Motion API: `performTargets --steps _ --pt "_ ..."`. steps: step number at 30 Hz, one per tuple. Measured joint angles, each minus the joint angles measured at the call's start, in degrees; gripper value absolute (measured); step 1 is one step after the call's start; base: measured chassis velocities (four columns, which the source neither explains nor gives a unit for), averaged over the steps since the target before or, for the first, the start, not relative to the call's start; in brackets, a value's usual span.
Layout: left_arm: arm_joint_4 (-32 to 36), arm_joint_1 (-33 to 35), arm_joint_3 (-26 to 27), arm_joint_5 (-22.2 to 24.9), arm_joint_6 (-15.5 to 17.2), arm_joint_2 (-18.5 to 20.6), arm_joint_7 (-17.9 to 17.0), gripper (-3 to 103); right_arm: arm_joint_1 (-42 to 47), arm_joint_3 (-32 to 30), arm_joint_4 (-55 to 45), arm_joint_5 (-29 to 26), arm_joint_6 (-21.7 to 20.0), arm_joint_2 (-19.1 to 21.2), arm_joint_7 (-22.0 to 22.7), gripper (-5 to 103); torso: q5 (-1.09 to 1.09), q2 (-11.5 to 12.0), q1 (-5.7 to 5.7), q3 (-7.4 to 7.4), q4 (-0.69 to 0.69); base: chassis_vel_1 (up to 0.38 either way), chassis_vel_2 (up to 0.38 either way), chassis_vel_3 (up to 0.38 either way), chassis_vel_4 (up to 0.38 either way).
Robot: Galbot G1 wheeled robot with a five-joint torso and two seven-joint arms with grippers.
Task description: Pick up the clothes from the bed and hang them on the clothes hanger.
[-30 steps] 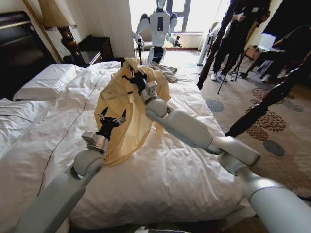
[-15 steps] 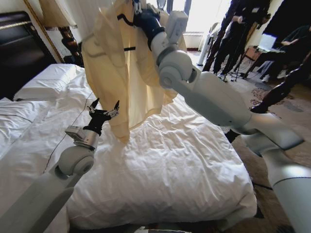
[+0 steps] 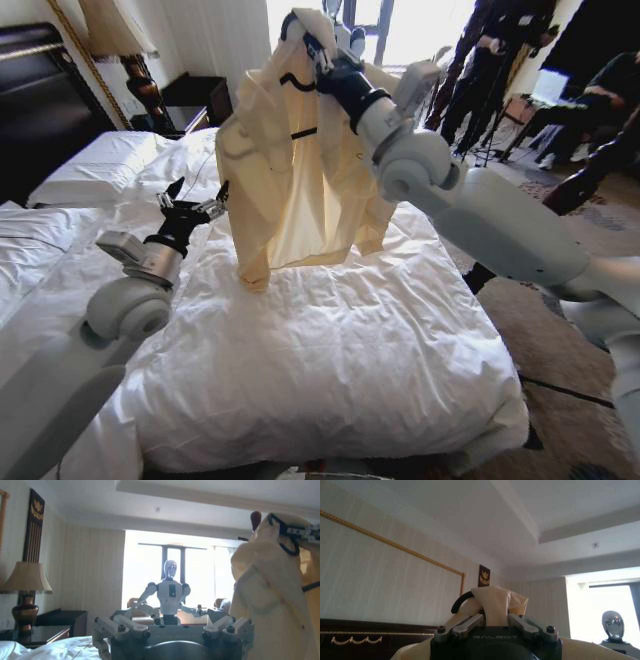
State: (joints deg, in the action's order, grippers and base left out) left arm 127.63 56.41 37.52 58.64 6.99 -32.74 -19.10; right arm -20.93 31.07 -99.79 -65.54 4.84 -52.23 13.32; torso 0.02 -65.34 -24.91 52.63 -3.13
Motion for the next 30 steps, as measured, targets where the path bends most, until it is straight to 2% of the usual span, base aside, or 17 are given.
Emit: performTargets --steps 2,3,5,6,10,11,13,15,16,18,19,21,25,30 --pt "-0.7 -0.2 1.3 1.6 0.0 0.9 0.9 100 0.5 -0.1 0.3 0.9 0.4 0.4 -0.7 4 -0.02 0.0 0.0 0.0 0.0 0.0 0.0 0.0 0.0" --pt "-1.1 -0.3 2.3 3.3 -0.1 1.6 1.7 100 0.8 -0.1 0.7 1.6 0.8 0.7 -1.5 4 -0.04 0.0 0.0 0.0 0.0 0.0 0.0 0.0 0.0" --pt "-2.1 -0.6 5.0 9.6 0.4 3.5 5.2 100 1.1 -0.2 1.6 3.5 1.6 1.0 -3.7 4 -0.06 0.0 0.0 0.0 0.04 0.0 0.0 0.0 0.0" --pt "-2.1 -0.6 5.0 9.6 0.4 3.5 5.2 100 1.1 -0.2 1.6 3.5 1.6 1.0 -3.7 4 -0.06 0.0 0.0 0.0 0.04 0.0 0.0 0.0 0.0" --pt "-3.2 -1.3 7.4 18.3 1.3 7.7 16.3 100 0.8 -0.4 3.1 5.7 2.3 -0.4 -5.2 4 -0.04 0.0 0.0 0.0 0.01 0.0 0.0 0.0 0.0" --pt "-3.2 -1.3 7.4 18.3 1.3 7.7 16.3 100 0.8 -0.4 3.1 5.7 2.3 -0.4 -5.2 4 -0.04 0.0 0.0 0.0 0.01 0.0 0.0 0.0 0.0" --pt "-2.8 -2.2 7.5 23.9 1.7 9.2 19.3 100 0.6 -0.4 3.6 6.3 2.5 -1.5 -5.2 4 -0.05 0.0 0.0 0.0 0.02 0.0 0.0 0.0 0.0" --pt "-2.6 -4.5 6.1 27.2 2.2 10.1 21.3 100 0.5 -0.4 3.9 6.5 2.5 -2.3 -5.2 4 -0.05 0.0 0.0 0.0 0.03 0.0 0.0 0.0 0.0" --pt "-2.6 -4.5 6.1 27.2 2.2 10.1 21.3 100 0.5 -0.4 3.9 6.5 2.5 -2.3 -5.2 4 -0.05 0.0 0.0 0.0 0.03 0.0 0.0 0.0 0.0" --pt "-3.1 -9.3 1.2 28.0 2.9 10.8 21.9 100 0.3 -0.2 3.9 6.8 2.5 -3.1 -5.2 4 -0.06 0.0 0.0 0.0 0.03 0.0 0.0 0.0 0.0" --pt "-3.1 -9.3 1.2 28.0 2.9 10.8 21.9 100 0.3 -0.2 3.9 6.8 2.5 -3.1 -5.2 4 -0.06 0.0 0.0 0.0 0.03 0.0 0.0 0.0 0.0" --pt "-4.5 -14.2 -4.5 27.6 3.1 11.2 21.7 100 0.0 0.1 3.3 6.8 2.5 -3.4 -5.1 4 -0.06 0.0 0.0 0.0 0.0 0.0 0.0 0.0 0.0" --pt "-6.4 -16.5 -7.3 27.1 3.7 11.8 21.6 100 -0.5 0.2 2.3 6.2 2.5 -3.1 -5.0 4 -0.05 0.0 -0.02 0.0 0.01 0.0 0.0 0.0 0.0" --pt "-7.5 -16.2 -7.5 26.9 3.9 12.4 21.7 100 -0.6 0.2 1.2 5.4 2.3 -2.4 -5.3 4 -0.05 0.0 0.0 0.0 0.02 0.0 0.0 0.0 0.0"
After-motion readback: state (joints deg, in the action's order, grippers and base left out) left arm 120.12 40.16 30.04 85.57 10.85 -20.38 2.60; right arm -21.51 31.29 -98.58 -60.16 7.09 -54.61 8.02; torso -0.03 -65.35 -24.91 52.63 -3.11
